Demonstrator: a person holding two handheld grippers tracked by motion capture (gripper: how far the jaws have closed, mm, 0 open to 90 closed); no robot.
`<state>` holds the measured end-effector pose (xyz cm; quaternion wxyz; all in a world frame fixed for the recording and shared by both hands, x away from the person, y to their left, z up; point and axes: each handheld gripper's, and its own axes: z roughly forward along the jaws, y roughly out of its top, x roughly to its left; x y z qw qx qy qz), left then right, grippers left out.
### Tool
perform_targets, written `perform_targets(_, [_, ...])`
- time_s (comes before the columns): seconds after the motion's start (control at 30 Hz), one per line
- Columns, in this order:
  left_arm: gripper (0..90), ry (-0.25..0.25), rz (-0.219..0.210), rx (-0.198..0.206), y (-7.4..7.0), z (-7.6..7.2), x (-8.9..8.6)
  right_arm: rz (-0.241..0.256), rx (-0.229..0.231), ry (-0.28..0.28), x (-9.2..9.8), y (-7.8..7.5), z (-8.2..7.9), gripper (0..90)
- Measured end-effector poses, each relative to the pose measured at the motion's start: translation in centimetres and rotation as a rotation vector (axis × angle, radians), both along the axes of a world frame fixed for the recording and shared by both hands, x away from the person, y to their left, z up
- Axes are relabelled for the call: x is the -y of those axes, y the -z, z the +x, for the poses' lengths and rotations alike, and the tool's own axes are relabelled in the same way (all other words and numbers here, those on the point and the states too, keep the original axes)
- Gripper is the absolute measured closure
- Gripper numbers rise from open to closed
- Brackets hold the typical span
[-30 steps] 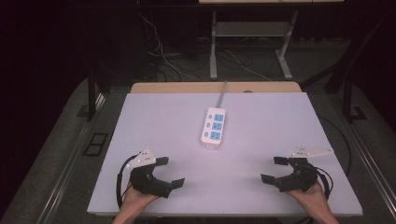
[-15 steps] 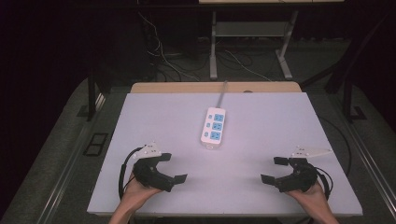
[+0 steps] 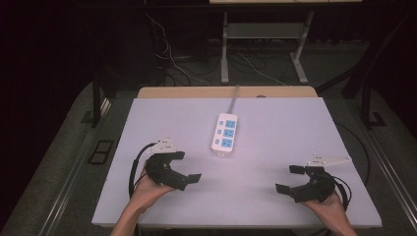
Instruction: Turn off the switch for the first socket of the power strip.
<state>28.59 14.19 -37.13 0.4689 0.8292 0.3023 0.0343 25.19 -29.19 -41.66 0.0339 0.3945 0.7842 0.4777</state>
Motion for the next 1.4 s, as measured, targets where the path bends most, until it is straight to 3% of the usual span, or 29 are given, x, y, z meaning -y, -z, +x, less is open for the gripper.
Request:
perform_targets(0.63, [0.0, 0.023, 0.026, 0.013, -1.8, 2.3, 1.2, -0.014, -0.001, -0.006, -0.1, 0.1, 0.0, 0.8])
perform_targets(1.4, [0.0, 0.075, 0.096, 0.031, -3.4, 5.7, 3.2, -0.027, 0.004, -0.002, 0.0, 0.1, -0.1, 0.8])
